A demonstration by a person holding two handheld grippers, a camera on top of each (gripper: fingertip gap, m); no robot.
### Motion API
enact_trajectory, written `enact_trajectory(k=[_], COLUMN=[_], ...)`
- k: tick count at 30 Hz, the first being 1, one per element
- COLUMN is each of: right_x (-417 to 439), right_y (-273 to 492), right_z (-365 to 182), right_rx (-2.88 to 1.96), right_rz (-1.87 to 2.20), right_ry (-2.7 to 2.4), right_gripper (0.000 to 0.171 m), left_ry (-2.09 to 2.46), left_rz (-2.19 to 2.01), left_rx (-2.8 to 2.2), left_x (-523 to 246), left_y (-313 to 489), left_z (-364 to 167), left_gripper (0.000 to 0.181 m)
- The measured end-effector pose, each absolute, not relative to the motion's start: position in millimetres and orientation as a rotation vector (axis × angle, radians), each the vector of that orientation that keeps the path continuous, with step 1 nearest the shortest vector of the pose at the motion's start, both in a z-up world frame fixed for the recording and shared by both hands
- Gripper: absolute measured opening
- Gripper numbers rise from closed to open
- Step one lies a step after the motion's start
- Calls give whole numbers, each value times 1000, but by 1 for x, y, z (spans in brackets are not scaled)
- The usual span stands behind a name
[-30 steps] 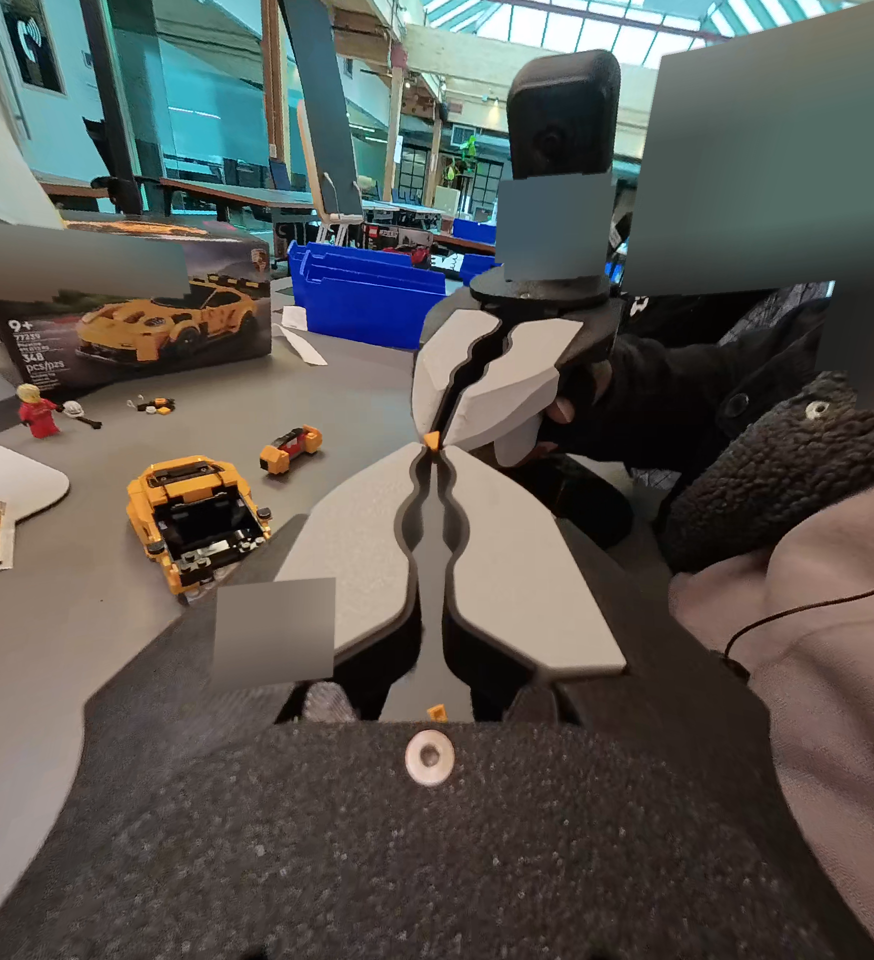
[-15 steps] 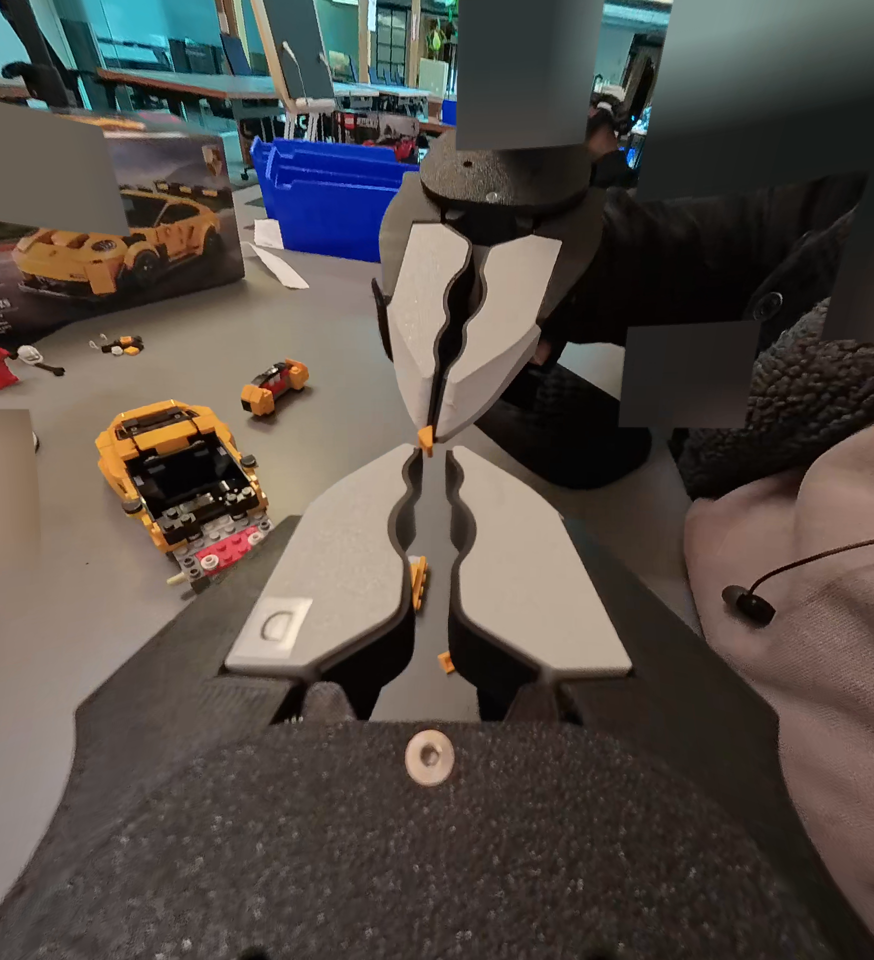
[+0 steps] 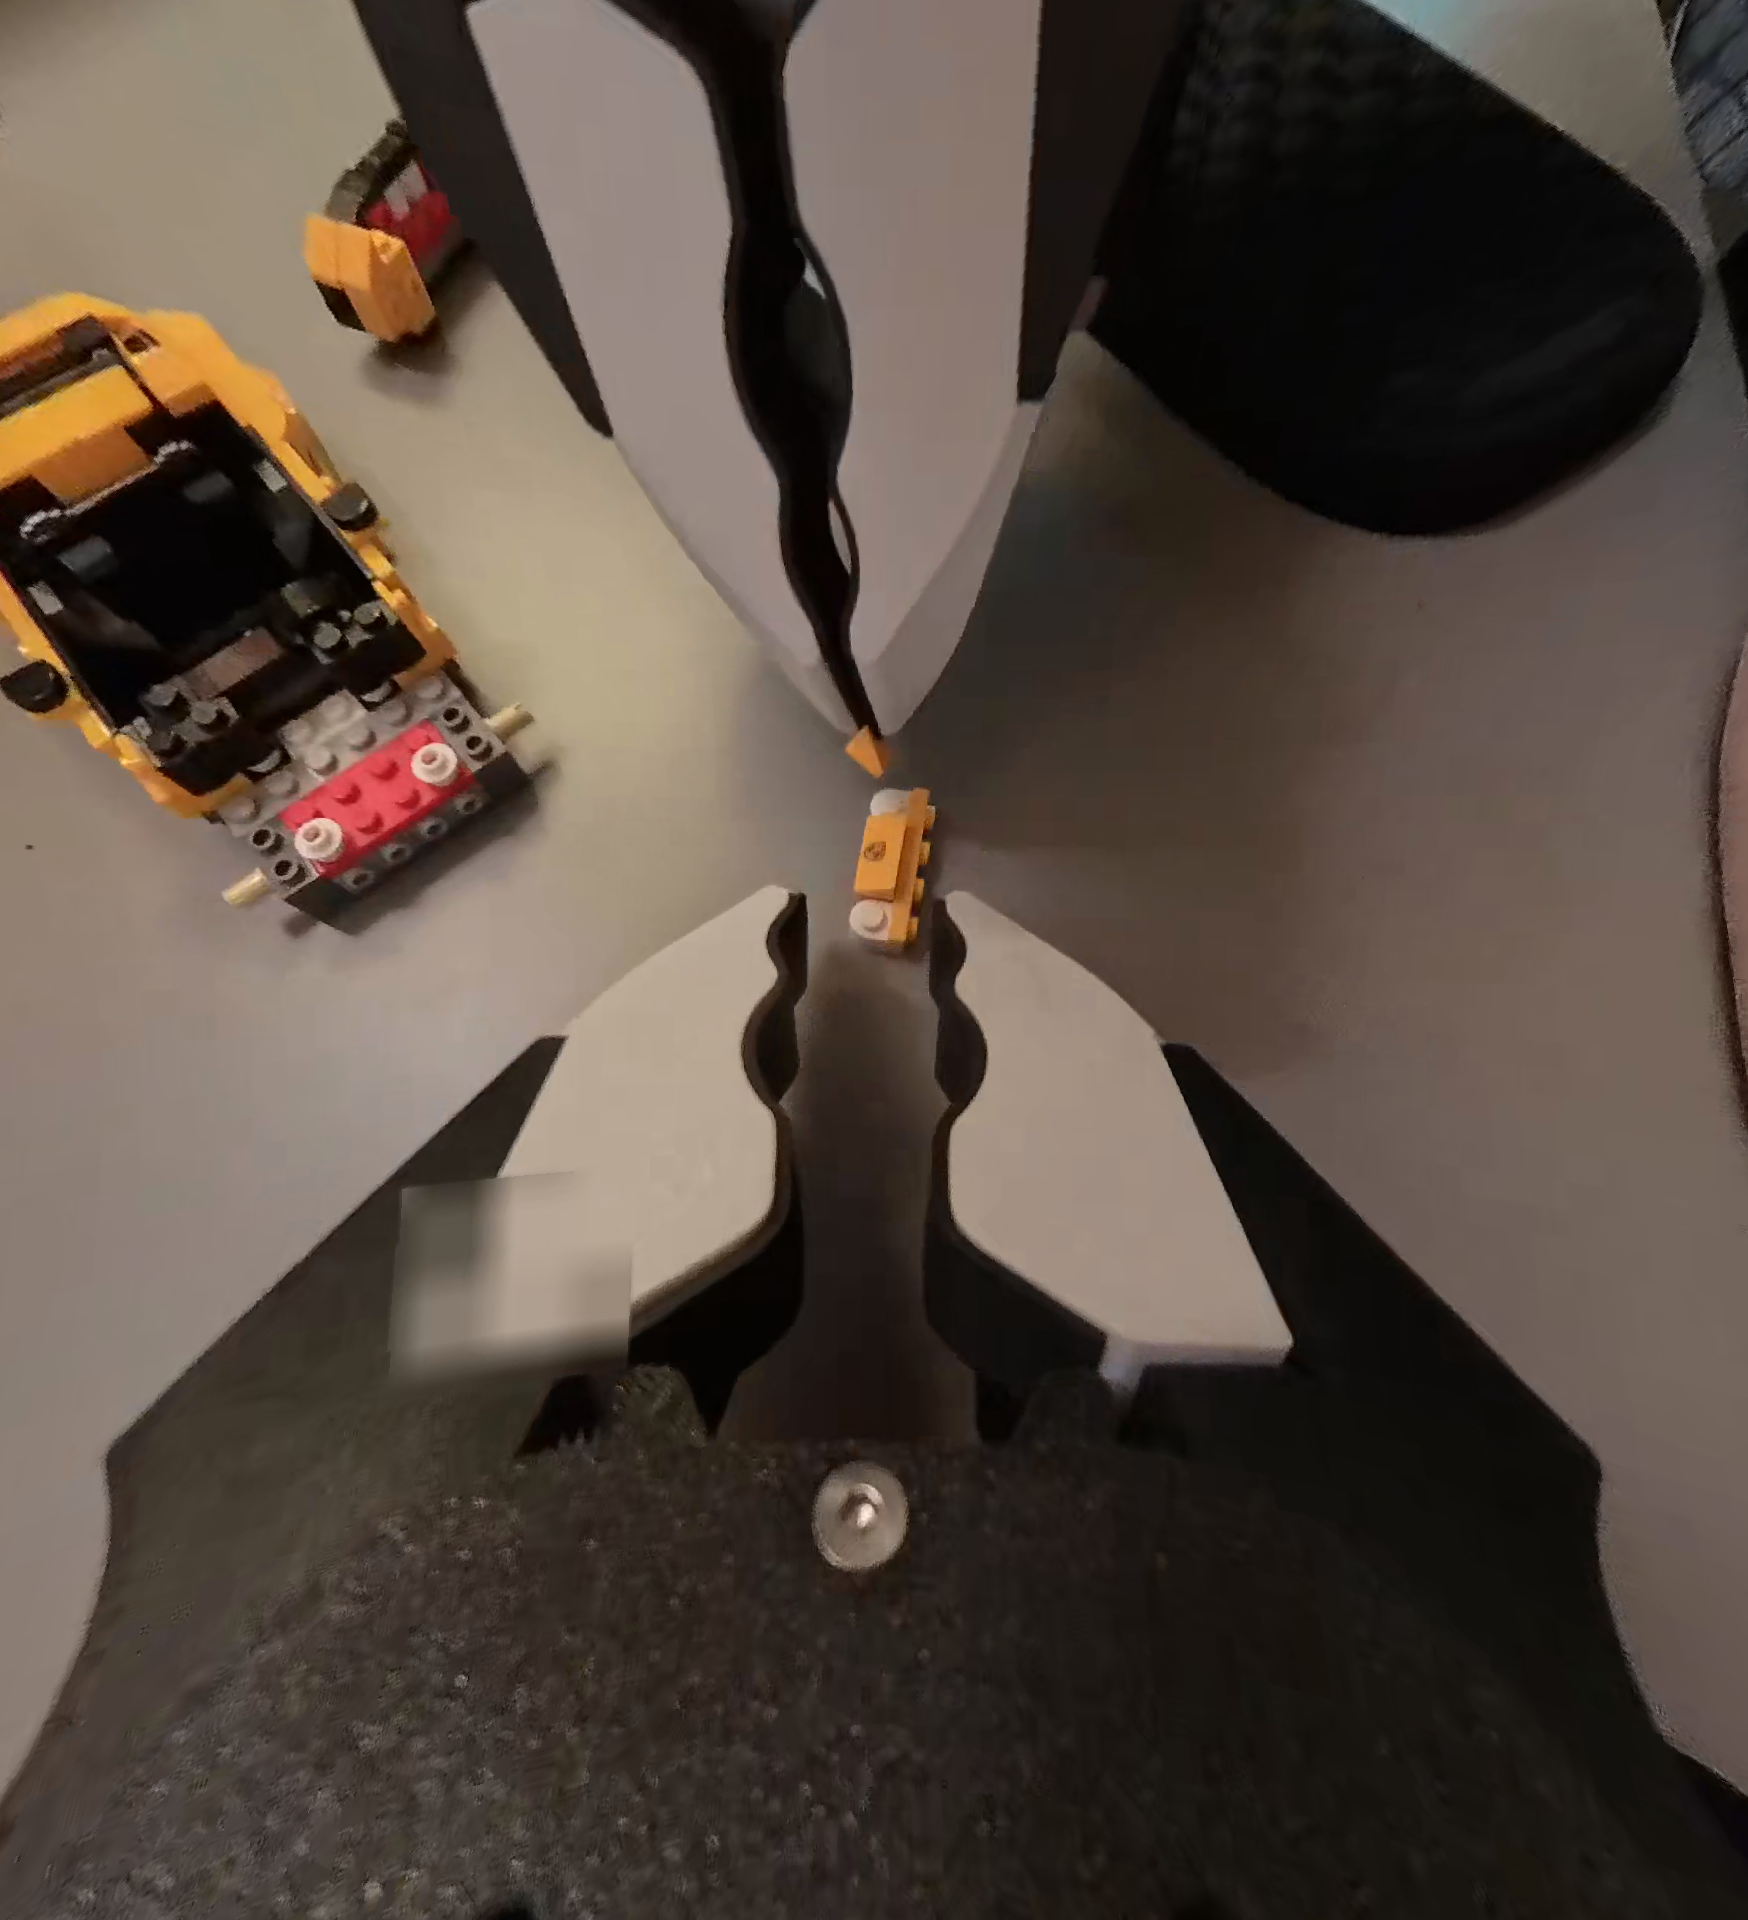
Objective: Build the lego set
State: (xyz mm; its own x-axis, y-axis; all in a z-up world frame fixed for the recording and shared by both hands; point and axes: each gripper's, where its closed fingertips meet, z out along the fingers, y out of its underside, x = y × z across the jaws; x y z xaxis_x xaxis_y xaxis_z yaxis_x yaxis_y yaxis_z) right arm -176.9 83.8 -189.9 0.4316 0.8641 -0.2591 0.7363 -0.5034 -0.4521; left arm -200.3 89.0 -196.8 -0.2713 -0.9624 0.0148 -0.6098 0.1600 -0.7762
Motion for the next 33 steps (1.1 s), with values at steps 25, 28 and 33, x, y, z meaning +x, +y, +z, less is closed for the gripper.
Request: enact_trajectory(k=[25, 28, 33], right_x=[-182, -182, -181], right_y=[78, 77, 78], right_z=[-197, -199, -199], right_rx=[-2591, -2608, -2629], right_rz=[804, 803, 788], right_ry=[-1478, -1486, -1503], right_gripper=[0, 0, 0], left_ry=[1985, 1985, 1987], left_rz=[-869, -866, -864], left_rx=[-1457, -1454, -1451], left_x=[-199, -199, -198], left_y=[88, 88, 88], left_z=[-204, -204, -204], left_gripper=[13, 13, 13])
